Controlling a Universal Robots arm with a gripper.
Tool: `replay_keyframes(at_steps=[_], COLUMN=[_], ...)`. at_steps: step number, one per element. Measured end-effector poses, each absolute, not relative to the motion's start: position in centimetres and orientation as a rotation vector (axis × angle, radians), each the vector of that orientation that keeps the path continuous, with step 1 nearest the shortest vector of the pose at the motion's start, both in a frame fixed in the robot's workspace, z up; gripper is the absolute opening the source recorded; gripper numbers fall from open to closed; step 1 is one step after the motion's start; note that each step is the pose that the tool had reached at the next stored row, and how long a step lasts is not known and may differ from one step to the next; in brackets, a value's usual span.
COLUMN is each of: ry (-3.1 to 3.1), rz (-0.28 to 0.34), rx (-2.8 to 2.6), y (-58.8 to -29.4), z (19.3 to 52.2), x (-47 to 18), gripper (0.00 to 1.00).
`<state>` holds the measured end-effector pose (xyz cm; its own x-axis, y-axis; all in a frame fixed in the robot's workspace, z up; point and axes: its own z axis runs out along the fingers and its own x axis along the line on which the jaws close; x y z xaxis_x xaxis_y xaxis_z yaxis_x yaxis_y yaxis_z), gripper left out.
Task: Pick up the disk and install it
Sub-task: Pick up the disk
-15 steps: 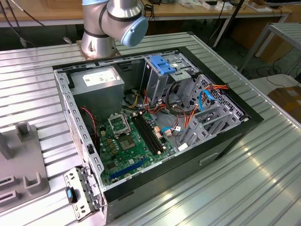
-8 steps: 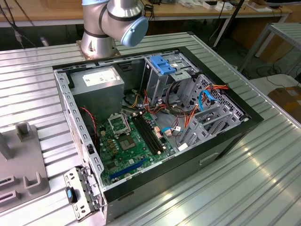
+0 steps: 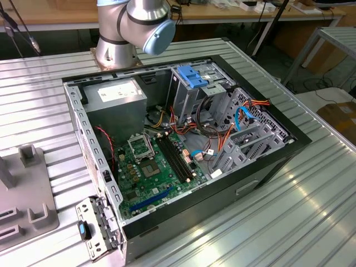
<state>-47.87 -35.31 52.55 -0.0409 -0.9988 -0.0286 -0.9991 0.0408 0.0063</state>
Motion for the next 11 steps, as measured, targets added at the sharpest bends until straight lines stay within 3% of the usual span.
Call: replay_keyframes(at_steps=[11], ry=[2.254], rz=[0.04], rx=[-2.163], y=[-35.3], z=[54.6], x=[-47.8], gripper=[0.37])
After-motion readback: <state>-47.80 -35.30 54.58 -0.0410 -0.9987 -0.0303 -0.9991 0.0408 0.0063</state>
